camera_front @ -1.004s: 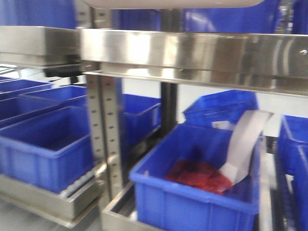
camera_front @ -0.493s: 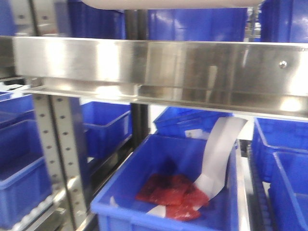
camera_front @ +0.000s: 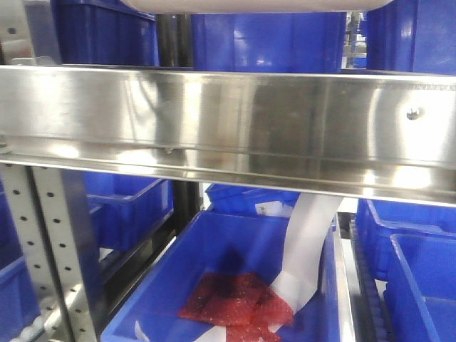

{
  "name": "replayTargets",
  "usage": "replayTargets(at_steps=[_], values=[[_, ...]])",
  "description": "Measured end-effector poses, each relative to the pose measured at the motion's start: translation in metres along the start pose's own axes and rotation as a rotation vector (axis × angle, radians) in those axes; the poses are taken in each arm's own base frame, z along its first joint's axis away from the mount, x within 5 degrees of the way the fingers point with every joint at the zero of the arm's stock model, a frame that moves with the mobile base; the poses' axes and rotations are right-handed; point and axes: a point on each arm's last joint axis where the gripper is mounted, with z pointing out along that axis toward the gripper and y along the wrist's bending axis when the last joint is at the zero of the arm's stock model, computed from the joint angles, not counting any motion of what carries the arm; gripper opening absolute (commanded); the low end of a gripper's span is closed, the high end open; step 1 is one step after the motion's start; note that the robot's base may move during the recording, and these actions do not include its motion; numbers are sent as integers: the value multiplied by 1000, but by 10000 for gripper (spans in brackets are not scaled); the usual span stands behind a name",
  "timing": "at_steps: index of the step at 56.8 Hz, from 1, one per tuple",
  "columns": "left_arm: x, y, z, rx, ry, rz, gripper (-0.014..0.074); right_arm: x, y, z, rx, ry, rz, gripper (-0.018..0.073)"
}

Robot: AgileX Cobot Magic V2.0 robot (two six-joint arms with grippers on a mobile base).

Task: Grab white bin and place on right shelf
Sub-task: 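Carry the bin with both grippers while driving to the steel shelf, then lower the held bin onto the upper roller shelf with both grippers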

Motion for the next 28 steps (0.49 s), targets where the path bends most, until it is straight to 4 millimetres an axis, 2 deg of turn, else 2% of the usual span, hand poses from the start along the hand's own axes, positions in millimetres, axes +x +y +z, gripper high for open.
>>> replayTargets(at_steps=[28], values=[[0, 0, 0, 0, 0, 0, -126, 0, 0, 0, 0, 0, 0, 69]])
